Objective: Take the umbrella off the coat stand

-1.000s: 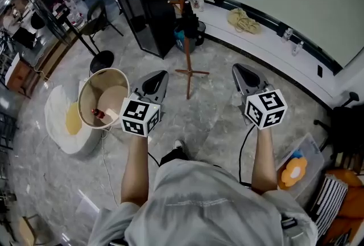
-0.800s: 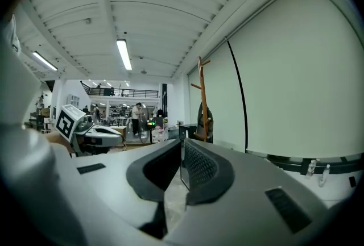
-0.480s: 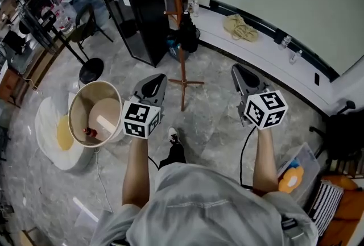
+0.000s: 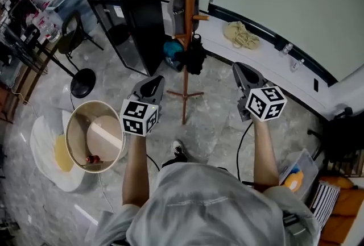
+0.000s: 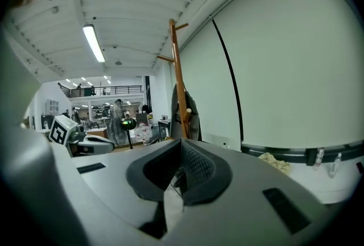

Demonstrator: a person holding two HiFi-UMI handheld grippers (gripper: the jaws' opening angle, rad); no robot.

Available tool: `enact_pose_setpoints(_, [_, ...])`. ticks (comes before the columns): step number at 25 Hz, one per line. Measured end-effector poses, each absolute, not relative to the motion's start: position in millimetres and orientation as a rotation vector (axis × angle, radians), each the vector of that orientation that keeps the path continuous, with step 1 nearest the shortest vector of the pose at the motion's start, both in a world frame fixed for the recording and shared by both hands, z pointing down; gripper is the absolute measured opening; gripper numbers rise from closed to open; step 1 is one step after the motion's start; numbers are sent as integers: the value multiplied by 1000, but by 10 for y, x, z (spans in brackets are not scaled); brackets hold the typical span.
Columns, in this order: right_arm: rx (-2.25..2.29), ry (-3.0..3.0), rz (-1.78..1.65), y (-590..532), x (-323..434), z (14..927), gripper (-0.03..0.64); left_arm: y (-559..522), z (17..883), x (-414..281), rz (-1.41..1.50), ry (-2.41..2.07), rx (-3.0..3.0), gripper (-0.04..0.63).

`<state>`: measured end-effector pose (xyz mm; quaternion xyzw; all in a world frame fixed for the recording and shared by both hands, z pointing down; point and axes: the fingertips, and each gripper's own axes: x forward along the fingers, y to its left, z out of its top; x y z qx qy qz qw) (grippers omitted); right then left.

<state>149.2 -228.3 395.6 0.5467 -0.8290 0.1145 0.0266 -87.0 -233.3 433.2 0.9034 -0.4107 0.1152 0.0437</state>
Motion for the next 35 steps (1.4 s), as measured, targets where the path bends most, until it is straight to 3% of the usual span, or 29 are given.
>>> enact_pose_setpoints(3, [1674, -2529, 420, -2662, 1411, 4105, 35, -2631, 4435, -1025, 315, -1225, 2729, 16])
enact_pose_setpoints(6, [1612, -2460, 432, -3005, 1284, 4329, 188, -2877, 4551, -1152, 268, -1198, 2680, 15])
enact_pose_setpoints(16, [1252, -2315, 509, -3791, 892, 5488, 365, -3295, 4942, -1299, 142, -1228, 2527, 14])
enact_pose_setpoints(25, [1115, -2300, 589, -4332, 685, 6158, 417, -3411, 5290, -1137, 269, -1280, 2452, 14])
enact_pose_setpoints(34, [1011, -2310, 541, -4476, 363, 6443, 414, -3382, 5481, -1176, 341, -1292, 2398, 14])
enact_pose_setpoints(35, [1005, -2312, 515, -4482, 336, 6442, 389, -3380, 5496, -1199, 343, -1299, 2391, 14])
